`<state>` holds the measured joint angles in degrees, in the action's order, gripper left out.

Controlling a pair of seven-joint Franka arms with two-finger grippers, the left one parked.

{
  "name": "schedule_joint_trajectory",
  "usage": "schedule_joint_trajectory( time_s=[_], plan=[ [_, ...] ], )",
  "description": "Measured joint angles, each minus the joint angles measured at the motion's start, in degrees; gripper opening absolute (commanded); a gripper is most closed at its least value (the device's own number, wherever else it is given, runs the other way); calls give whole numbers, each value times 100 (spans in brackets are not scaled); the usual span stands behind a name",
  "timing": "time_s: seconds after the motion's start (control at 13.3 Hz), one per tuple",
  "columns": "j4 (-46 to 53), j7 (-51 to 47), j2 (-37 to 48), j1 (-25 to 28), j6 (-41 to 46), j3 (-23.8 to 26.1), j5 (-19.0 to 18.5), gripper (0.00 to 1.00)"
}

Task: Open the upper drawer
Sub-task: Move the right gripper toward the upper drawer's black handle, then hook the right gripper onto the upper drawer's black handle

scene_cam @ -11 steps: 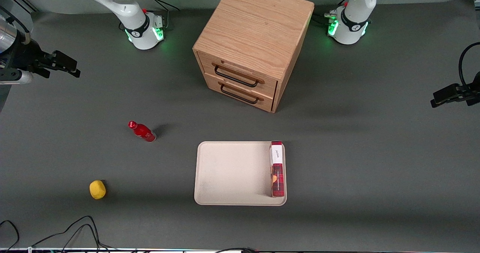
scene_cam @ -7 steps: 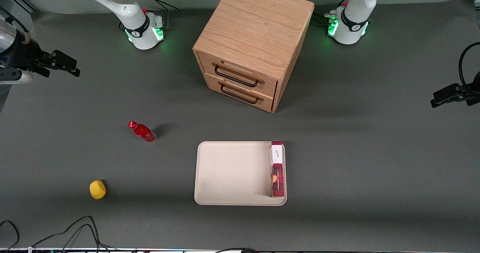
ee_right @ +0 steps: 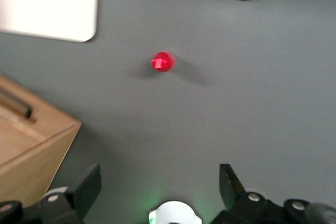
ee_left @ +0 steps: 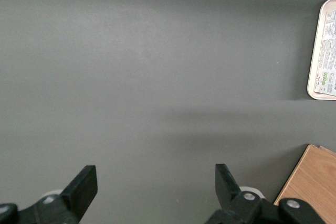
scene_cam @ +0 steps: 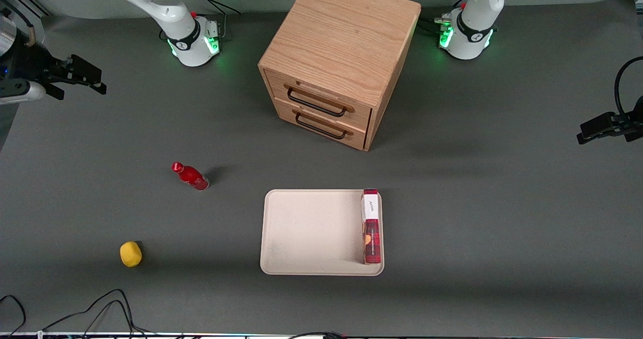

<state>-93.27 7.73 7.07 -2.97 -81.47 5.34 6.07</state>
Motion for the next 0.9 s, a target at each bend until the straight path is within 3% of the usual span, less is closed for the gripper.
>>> schedule_joint_trajectory(
  time_s=[0.22, 0.53, 0.75, 0.9],
  plan=[
    [485, 1036, -512, 17, 167, 136, 794, 100],
    [1410, 1377, -1920, 90, 505, 901, 2035, 100],
    [1536, 1452, -2841, 151, 128, 1778, 2185, 100],
    [1531, 1452, -3382, 293, -388, 2350, 1913, 100]
  ],
)
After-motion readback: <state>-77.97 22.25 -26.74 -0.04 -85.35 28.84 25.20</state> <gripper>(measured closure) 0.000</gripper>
